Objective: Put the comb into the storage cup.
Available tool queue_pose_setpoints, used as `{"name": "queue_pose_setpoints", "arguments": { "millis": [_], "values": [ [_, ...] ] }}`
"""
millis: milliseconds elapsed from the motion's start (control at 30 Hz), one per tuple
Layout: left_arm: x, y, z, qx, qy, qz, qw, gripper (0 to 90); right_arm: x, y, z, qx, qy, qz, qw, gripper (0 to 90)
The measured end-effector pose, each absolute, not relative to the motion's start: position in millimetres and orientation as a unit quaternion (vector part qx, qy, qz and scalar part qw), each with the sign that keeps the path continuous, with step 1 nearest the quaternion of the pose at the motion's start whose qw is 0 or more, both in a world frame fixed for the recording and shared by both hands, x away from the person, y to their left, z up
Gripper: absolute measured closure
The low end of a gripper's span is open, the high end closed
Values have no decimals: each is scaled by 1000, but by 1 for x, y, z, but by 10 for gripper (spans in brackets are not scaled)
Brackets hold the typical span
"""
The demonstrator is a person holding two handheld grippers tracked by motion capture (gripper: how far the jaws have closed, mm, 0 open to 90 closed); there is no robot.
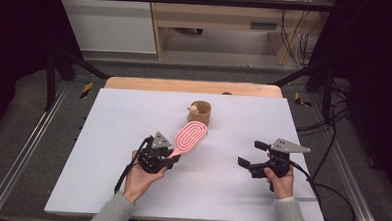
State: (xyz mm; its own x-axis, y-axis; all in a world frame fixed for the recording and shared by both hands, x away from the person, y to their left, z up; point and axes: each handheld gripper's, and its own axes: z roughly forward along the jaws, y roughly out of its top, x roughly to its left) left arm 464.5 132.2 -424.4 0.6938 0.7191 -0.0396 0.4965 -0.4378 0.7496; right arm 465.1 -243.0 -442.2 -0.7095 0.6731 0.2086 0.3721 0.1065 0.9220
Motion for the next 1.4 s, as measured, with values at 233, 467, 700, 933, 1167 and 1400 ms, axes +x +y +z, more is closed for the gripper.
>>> {"name": "queue_pose_setpoints", "arguments": {
  "millis": [233, 467, 700, 933, 1167, 1400],
  "values": [
    [462, 133, -419, 830, 364, 151, 396, 689, 463, -231, -438, 353, 732, 569, 126, 4],
    [459, 130, -415, 828, 359, 158, 400, 689, 461, -220, -434, 351, 734, 569, 121, 4],
    [456, 129, -415, 828, 357, 167, 399, 689, 459, -210, -431, 352, 734, 569, 119, 4],
    [455, 128, -414, 825, 356, 173, 403, 689, 457, -199, -429, 352, 734, 569, 119, 4],
    [453, 127, -414, 823, 355, 182, 403, 689, 456, -192, -426, 354, 732, 570, 120, 4],
    [453, 126, -412, 821, 357, 184, 406, 689, 455, -188, -423, 357, 727, 574, 121, 4]
  ]
}}
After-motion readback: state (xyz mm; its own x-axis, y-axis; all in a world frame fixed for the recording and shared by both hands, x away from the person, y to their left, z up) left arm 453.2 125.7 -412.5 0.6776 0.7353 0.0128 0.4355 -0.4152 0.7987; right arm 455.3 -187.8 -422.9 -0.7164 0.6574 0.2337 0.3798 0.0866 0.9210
